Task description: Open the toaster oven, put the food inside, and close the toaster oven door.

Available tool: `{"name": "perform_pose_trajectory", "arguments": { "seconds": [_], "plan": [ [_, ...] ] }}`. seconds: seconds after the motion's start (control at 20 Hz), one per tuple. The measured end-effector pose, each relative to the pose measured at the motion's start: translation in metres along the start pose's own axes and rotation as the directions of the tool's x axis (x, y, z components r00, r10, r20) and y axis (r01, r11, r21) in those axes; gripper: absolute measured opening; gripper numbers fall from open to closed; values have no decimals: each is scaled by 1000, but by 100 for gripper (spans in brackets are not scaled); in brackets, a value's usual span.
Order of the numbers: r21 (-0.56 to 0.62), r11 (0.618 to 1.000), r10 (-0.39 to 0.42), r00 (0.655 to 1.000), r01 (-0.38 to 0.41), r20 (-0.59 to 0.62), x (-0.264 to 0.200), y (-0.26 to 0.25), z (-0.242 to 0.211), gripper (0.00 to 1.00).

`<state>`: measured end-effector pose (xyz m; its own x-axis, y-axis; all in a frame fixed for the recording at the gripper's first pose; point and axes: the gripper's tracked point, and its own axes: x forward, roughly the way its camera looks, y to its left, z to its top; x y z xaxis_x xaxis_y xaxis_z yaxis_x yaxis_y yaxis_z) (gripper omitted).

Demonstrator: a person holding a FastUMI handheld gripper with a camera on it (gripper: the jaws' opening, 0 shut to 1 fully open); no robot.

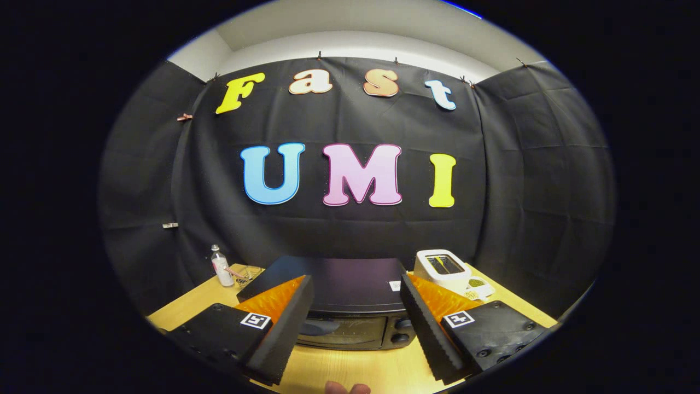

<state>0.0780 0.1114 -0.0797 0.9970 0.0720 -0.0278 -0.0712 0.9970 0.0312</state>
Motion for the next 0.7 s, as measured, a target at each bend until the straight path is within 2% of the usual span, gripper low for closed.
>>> {"name": "perform_pose_trajectory", "arguments": {
  "seconds": [0.3,0.55,0.65,0.7],
  "plan": [
    [51,999,6,999,-4,-42,33,41,-55,98],
    [45,999,19,994,-14,-110,61,62,-95,98],
    [38,999,18,990,-13,-140,64,67,-107,98],
    [28,1000,9,993,-6,-118,65,66,-101,98]
  ]
}}
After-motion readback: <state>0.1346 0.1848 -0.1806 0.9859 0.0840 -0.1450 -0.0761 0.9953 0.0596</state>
